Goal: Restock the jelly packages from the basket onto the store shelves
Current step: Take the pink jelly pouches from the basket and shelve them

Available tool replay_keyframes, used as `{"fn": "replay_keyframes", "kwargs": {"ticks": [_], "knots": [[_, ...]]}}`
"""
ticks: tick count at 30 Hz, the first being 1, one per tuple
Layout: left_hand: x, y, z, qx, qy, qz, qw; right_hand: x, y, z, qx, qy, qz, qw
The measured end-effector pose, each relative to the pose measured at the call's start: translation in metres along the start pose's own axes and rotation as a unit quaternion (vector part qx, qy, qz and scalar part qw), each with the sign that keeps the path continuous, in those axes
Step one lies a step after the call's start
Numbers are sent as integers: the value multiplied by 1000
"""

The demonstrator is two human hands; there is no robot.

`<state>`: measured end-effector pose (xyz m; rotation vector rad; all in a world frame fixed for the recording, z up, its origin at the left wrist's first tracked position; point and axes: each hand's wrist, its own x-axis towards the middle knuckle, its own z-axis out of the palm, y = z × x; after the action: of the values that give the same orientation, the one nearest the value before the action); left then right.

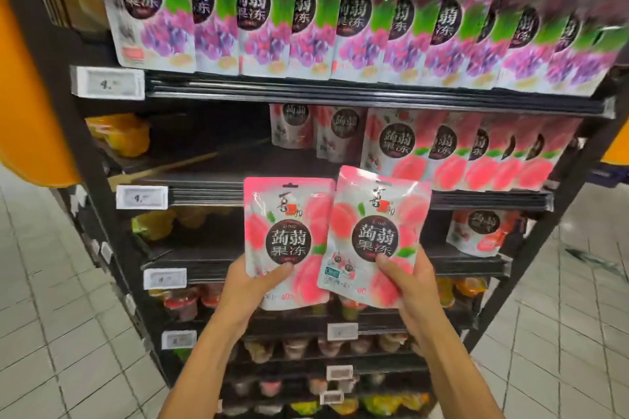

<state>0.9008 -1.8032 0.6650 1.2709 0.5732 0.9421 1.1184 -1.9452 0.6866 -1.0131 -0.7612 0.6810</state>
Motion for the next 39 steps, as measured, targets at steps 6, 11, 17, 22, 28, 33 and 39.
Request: {"fn": "replay_keyframes", "kwargs": {"ticks": [6,11,17,22,28,33,39], "knots": [[14,6,19,-3,29,29,999,27,-14,-23,-16,2,0,1000],[21,7,35,12,44,43,998,45,-21,-41,-50,-28,-5,998],[26,7,39,28,90,36,995,62,-19,-46,-124,-1,-60,990],[30,14,35,30,89,27,995,69,-15,-37,-154,52,-104,981],[38,29,21,53,67,31,996,94,-24,-7,-120,89,-111,983],[45,39,10,73,50,31,996,128,-32,18,-119,101,-105,982],[53,44,4,86,36,32,995,155,-37,35,-140,105,-130,976]]}}
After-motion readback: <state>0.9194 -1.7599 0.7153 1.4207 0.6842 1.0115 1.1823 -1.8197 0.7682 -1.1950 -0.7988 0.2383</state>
